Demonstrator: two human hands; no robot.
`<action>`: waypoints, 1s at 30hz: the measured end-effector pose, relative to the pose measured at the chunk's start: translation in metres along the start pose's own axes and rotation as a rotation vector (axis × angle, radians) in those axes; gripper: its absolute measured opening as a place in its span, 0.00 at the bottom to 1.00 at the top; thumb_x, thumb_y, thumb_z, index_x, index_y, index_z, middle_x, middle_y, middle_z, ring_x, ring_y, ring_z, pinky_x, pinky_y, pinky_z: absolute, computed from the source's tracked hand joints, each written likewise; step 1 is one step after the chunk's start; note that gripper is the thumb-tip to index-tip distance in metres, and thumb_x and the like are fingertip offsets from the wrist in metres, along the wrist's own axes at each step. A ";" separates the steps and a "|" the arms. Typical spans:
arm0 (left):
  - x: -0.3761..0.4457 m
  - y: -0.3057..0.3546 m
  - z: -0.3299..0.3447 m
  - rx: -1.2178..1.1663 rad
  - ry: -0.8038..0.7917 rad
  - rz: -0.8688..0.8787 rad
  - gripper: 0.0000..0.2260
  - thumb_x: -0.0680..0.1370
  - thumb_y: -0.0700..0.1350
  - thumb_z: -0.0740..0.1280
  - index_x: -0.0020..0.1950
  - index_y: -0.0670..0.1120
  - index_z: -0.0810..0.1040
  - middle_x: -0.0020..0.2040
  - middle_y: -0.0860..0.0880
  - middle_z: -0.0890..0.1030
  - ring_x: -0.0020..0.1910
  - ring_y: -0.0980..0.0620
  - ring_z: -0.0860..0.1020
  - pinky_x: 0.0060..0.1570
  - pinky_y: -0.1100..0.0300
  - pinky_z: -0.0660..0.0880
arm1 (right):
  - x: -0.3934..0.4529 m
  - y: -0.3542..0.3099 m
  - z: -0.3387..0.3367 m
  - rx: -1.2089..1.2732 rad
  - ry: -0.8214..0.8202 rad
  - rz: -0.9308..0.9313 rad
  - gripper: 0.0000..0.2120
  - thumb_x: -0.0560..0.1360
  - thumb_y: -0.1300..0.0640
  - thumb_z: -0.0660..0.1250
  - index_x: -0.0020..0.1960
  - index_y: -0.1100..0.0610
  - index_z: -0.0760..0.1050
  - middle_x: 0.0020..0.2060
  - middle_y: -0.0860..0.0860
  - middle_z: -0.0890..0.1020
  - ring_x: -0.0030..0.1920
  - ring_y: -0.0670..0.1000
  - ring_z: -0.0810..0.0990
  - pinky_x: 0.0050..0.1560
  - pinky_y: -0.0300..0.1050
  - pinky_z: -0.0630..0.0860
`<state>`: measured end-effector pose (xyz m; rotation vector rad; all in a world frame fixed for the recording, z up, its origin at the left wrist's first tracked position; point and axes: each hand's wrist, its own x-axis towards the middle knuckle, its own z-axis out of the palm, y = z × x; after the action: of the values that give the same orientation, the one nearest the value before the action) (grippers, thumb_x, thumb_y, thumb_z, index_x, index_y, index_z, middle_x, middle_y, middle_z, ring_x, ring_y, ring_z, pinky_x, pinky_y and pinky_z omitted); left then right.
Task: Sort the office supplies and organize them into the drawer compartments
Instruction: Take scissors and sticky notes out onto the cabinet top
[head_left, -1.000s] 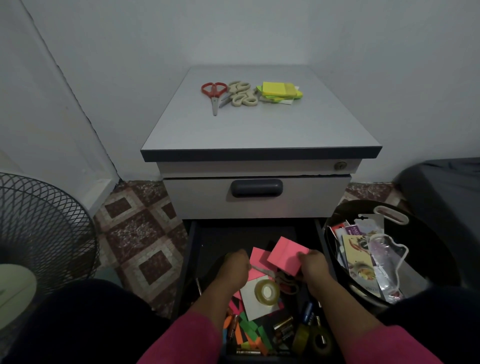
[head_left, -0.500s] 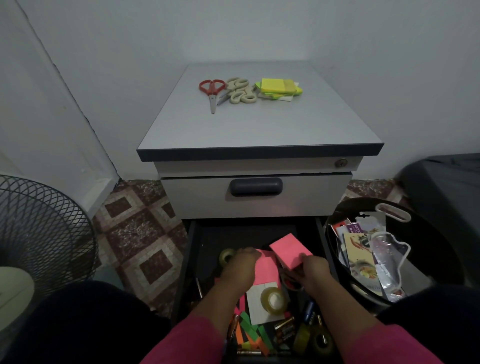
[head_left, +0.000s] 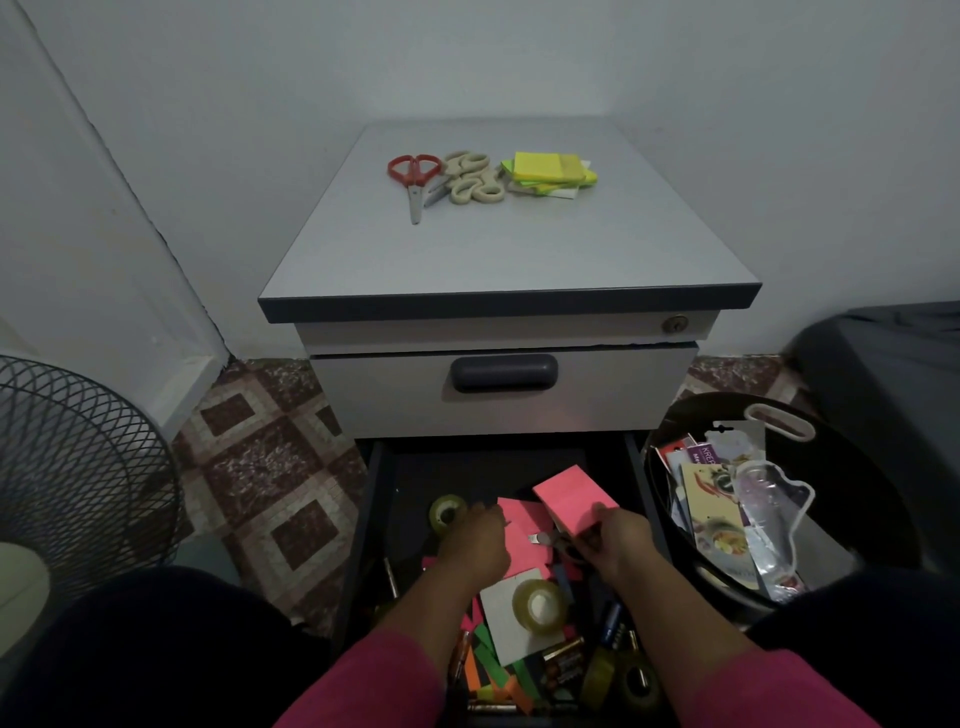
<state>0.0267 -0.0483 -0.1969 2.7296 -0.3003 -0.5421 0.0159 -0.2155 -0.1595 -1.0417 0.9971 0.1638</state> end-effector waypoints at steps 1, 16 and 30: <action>-0.002 0.002 0.001 0.017 0.034 0.018 0.20 0.76 0.40 0.63 0.68 0.42 0.69 0.65 0.43 0.70 0.64 0.44 0.68 0.61 0.55 0.68 | -0.001 0.000 0.000 0.007 -0.005 0.000 0.10 0.80 0.66 0.59 0.61 0.66 0.71 0.36 0.58 0.73 0.35 0.55 0.72 0.34 0.51 0.72; 0.004 0.020 0.002 0.099 0.029 -0.115 0.14 0.76 0.46 0.65 0.59 0.41 0.76 0.61 0.42 0.74 0.61 0.42 0.71 0.57 0.54 0.70 | 0.001 0.001 -0.002 0.043 -0.073 -0.011 0.06 0.81 0.63 0.58 0.52 0.66 0.70 0.38 0.59 0.75 0.38 0.57 0.75 0.34 0.51 0.72; 0.002 -0.003 -0.023 -1.034 0.246 -0.538 0.10 0.69 0.32 0.73 0.34 0.44 0.77 0.38 0.46 0.80 0.41 0.47 0.77 0.44 0.56 0.77 | 0.006 0.018 0.007 -0.342 -0.067 -0.224 0.06 0.81 0.64 0.57 0.51 0.65 0.71 0.36 0.59 0.73 0.34 0.55 0.73 0.31 0.46 0.74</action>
<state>0.0381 -0.0391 -0.1786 1.7848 0.6293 -0.3313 0.0138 -0.2029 -0.1750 -1.4431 0.8002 0.1871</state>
